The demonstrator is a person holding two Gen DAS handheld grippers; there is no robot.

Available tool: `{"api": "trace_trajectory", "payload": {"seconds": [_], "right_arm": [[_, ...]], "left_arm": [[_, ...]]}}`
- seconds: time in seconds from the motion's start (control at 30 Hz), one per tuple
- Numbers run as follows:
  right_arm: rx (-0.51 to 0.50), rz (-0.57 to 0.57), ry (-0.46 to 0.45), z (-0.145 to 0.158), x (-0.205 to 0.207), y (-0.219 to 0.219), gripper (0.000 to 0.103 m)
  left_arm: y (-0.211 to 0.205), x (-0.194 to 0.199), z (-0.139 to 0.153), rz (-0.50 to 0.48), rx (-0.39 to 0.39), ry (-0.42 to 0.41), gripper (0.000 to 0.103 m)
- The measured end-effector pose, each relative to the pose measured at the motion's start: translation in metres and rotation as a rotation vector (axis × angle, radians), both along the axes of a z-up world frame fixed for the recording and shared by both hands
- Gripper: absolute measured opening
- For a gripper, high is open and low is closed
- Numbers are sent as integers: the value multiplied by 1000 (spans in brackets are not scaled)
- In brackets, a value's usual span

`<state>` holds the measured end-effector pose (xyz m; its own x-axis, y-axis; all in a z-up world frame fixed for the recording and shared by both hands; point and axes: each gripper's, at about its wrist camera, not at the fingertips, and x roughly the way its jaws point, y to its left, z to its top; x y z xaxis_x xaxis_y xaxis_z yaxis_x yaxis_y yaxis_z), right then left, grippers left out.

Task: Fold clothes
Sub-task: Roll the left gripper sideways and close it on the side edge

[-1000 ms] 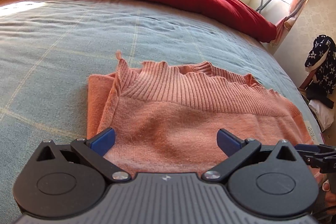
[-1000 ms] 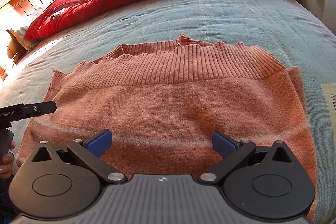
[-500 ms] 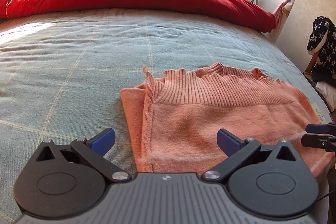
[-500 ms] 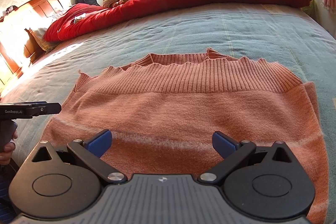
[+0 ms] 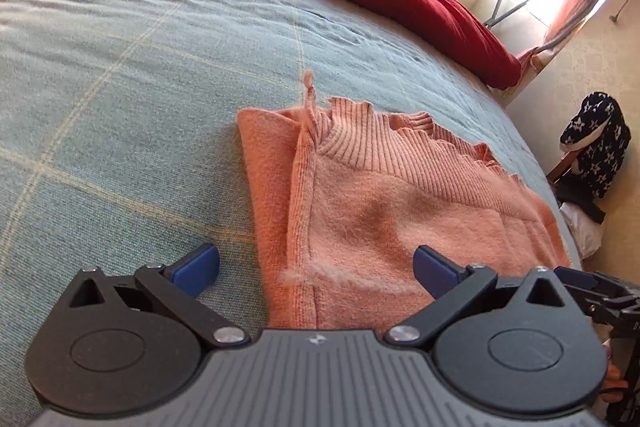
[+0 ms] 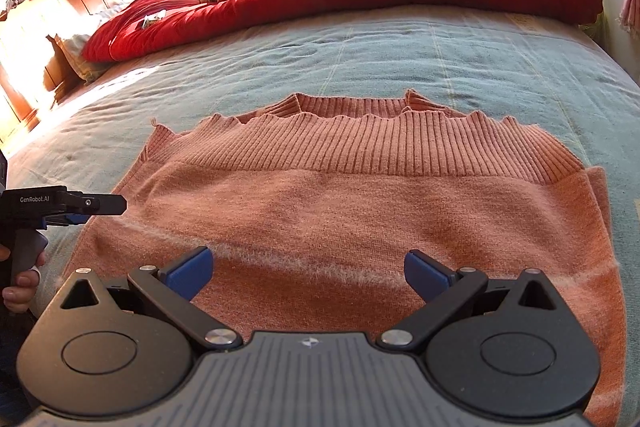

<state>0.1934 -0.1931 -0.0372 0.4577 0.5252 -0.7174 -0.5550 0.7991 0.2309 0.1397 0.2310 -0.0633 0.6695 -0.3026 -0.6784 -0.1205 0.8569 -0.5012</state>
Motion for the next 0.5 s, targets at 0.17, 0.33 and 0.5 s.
{"api": "trace_trajectory", "payload": {"seconds": [0.17, 0.33, 0.5], "right_arm": [[4, 12, 4, -3, 4, 7, 103], [-9, 22, 9, -5, 7, 12, 103], [3, 15, 14, -5, 8, 10, 103]], "left_arm": [[18, 7, -5, -28, -199, -20, 102], [31, 34, -15, -82, -319, -11, 102], [34, 66, -20, -116, -354, -1, 102]]}}
